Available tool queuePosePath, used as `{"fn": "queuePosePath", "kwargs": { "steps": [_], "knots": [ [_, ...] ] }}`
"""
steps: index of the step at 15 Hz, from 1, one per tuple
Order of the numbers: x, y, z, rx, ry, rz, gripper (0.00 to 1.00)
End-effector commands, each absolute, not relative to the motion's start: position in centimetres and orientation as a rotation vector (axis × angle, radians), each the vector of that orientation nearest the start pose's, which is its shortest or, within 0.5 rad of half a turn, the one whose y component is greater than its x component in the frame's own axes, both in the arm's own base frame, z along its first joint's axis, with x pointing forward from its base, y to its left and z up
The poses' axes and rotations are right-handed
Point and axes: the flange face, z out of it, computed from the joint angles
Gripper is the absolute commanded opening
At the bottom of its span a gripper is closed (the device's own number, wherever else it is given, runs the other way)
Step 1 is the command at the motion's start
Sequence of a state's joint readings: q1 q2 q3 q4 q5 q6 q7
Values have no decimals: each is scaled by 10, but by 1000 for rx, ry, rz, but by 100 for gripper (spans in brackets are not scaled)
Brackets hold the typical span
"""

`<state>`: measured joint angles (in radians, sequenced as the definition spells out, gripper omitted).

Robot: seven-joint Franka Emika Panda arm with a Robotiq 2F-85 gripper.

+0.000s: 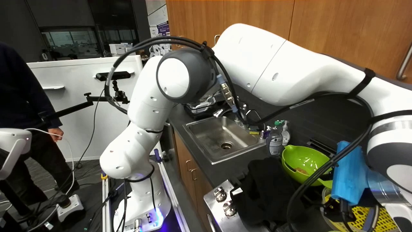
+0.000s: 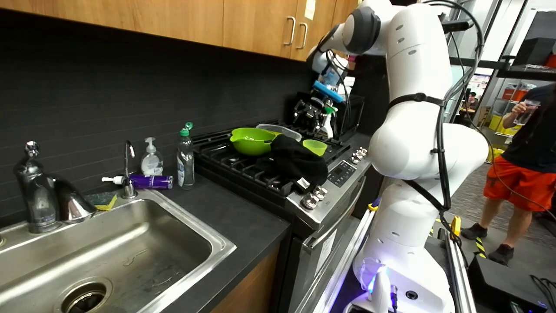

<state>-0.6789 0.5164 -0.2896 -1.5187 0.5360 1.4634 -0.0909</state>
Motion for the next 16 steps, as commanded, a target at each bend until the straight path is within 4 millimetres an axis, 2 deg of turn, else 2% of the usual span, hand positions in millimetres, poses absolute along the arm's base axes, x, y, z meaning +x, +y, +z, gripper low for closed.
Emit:
{"fn": "queuePosePath", "kwargs": {
  "steps": [1,5,9,16],
  "knots": [
    [390,-469,372,-2383,1216,207,100],
    [377,-465,378,-2459,1226,111,100],
    [388,-450,379,-2551,1280,-16,100],
    [411,-418,390,-2741,1199,-228,100]
  ]
}}
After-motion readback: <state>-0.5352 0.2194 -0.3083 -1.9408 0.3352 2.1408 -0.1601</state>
